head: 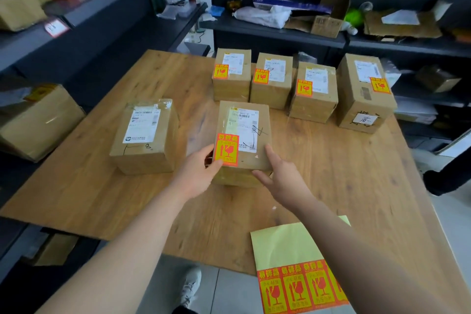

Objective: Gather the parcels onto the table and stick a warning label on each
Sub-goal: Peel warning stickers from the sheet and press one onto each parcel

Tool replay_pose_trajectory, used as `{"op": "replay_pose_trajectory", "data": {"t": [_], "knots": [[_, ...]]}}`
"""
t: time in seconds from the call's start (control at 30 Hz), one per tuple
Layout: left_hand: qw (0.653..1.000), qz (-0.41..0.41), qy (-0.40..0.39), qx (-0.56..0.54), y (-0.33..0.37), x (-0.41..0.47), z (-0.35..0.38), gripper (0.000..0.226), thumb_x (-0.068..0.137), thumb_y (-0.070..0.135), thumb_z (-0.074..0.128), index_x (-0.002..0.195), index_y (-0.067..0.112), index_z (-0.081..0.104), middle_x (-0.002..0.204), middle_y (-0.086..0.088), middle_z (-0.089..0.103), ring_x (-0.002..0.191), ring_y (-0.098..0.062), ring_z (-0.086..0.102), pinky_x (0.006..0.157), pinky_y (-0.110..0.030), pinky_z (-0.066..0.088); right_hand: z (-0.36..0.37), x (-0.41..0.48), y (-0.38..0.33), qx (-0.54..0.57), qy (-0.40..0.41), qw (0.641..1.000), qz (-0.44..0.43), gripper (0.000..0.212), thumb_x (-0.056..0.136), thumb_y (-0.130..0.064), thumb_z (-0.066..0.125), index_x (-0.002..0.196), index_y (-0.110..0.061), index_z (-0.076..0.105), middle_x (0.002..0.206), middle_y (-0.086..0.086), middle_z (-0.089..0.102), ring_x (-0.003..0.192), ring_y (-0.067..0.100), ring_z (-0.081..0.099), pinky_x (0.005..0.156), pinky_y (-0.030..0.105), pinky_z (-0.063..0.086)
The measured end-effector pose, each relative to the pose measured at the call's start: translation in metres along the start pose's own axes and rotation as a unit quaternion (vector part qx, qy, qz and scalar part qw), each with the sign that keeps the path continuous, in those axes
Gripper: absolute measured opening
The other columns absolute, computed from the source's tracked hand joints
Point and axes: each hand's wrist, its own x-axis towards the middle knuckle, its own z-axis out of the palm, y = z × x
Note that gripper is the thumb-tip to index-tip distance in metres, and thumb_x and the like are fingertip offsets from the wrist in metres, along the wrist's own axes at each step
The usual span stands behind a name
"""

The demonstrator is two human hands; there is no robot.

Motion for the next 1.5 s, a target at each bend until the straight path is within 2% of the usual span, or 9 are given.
{"op": "replay_pose_trajectory", "data": {"t": [0.1, 0.23, 0.4, 0.57, 0.7, 0.83, 1.2, 1.37, 1.5], "knots": [[0.999, 0.02, 0.018, -0.016, 0.012, 0.023, -0.036, 0.032, 0.096, 0.02, 0.053, 0.127, 0.027, 0.056, 0.119, 0.009, 0.065, 0.111, -0.01, 0.059, 0.097, -0.033, 0.044, -0.018, 0.032, -0.028, 0.027, 0.06, 0.998, -0.022, 0.069, 0.085, -0.034, 0.066, 0.143, -0.02, 0.031, 0.114, 0.004, 0.063, 0.091, 0.02, 0.057, 0.072, 0.027, 0.044], [0.998, 0.044, 0.047, -0.011, 0.018, 0.063, -0.09, 0.026, 0.096, 0.019, 0.051, 0.119, 0.029, 0.059, 0.104, 0.019, 0.065, 0.097, 0.001, 0.06, 0.075, -0.009, 0.041, -0.033, 0.096, -0.068, 0.06, 0.099, 0.992, -0.049, 0.065, 0.082, -0.034, 0.069, 0.137, -0.024, 0.036, 0.12, -0.002, 0.062, 0.104, 0.017, 0.06, 0.084, 0.03, 0.051], [0.996, 0.047, 0.058, 0.039, 0.005, 0.137, -0.164, 0.026, 0.097, 0.025, 0.05, 0.121, 0.022, 0.058, 0.11, 0.007, 0.065, 0.099, -0.013, 0.06, 0.085, -0.031, 0.047, -0.023, 0.194, -0.111, 0.026, 0.109, 0.993, -0.034, 0.059, 0.084, -0.039, 0.067, 0.133, -0.021, 0.039, 0.114, -0.002, 0.062, 0.095, 0.015, 0.06, 0.081, 0.031, 0.053], [0.994, 0.028, 0.031, 0.105, -0.03, 0.216, -0.222, 0.027, 0.097, 0.028, 0.049, 0.122, 0.02, 0.056, 0.115, 0.005, 0.063, 0.102, -0.015, 0.059, 0.087, -0.034, 0.047, 0.006, 0.285, -0.137, 0.034, 0.095, 0.995, -0.009, 0.051, 0.083, -0.037, 0.068, 0.125, -0.018, 0.046, 0.112, 0.002, 0.063, 0.095, 0.018, 0.058, 0.078, 0.03, 0.049], [0.994, -0.009, -0.002, 0.106, -0.064, 0.266, -0.236, 0.028, 0.098, 0.026, 0.047, 0.124, 0.018, 0.053, 0.12, 0.0, 0.061, 0.106, -0.018, 0.057, 0.09, -0.035, 0.046, 0.038, 0.337, -0.14, 0.015, 0.075, 0.996, 0.034, 0.047, 0.082, -0.037, 0.07, 0.118, -0.016, 0.049, 0.105, 0.003, 0.064, 0.077, 0.016, 0.057, 0.064, 0.026, 0.046], [0.992, -0.028, -0.029, 0.118, -0.098, 0.305, -0.237, 0.03, 0.098, 0.025, 0.047, 0.126, 0.015, 0.051, 0.123, -0.004, 0.059, 0.108, -0.021, 0.056, 0.092, -0.036, 0.045, 0.067, 0.373, -0.132, 0.009, 0.063, 0.996, 0.065, 0.052, 0.081, -0.035, 0.072, 0.123, -0.015, 0.049, 0.112, 0.003, 0.064, 0.092, 0.018, 0.06, 0.069, 0.023, 0.044], [0.98, -0.013, -0.046, 0.191, -0.142, 0.333, -0.216, 0.03, 0.097, 0.023, 0.049, 0.125, 0.013, 0.051, 0.12, -0.009, 0.06, 0.106, -0.028, 0.057, 0.089, -0.04, 0.047, 0.11, 0.395, -0.114, -0.044, 0.025, 0.992, 0.113, 0.047, 0.082, -0.032, 0.07, 0.119, -0.013, 0.05, 0.115, 0.007, 0.063, 0.1, 0.024, 0.061, 0.083, 0.037, 0.054], [0.937, 0.053, 0.026, 0.345, -0.125, 0.313, -0.219, 0.031, 0.097, 0.032, 0.044, 0.123, 0.016, 0.049, 0.118, -0.005, 0.056, 0.101, -0.026, 0.055, 0.077, -0.037, 0.047, 0.102, 0.378, -0.125, -0.168, 0.05, 0.984, 0.04, 0.044, 0.085, -0.036, 0.064, 0.121, -0.015, 0.052, 0.123, 0.003, 0.057, 0.109, 0.023, 0.056, 0.086, 0.035, 0.049], [0.909, 0.105, 0.065, 0.398, -0.102, 0.281, -0.221, 0.034, 0.096, 0.034, 0.043, 0.124, 0.015, 0.05, 0.119, -0.004, 0.058, 0.106, -0.026, 0.054, 0.09, -0.041, 0.042, 0.092, 0.35, -0.138, -0.21, 0.075, 0.975, -0.006, 0.049, 0.086, -0.036, 0.062, 0.128, -0.014, 0.05, 0.13, 0.004, 0.055, 0.119, 0.024, 0.051, 0.094, 0.034, 0.045]]}}
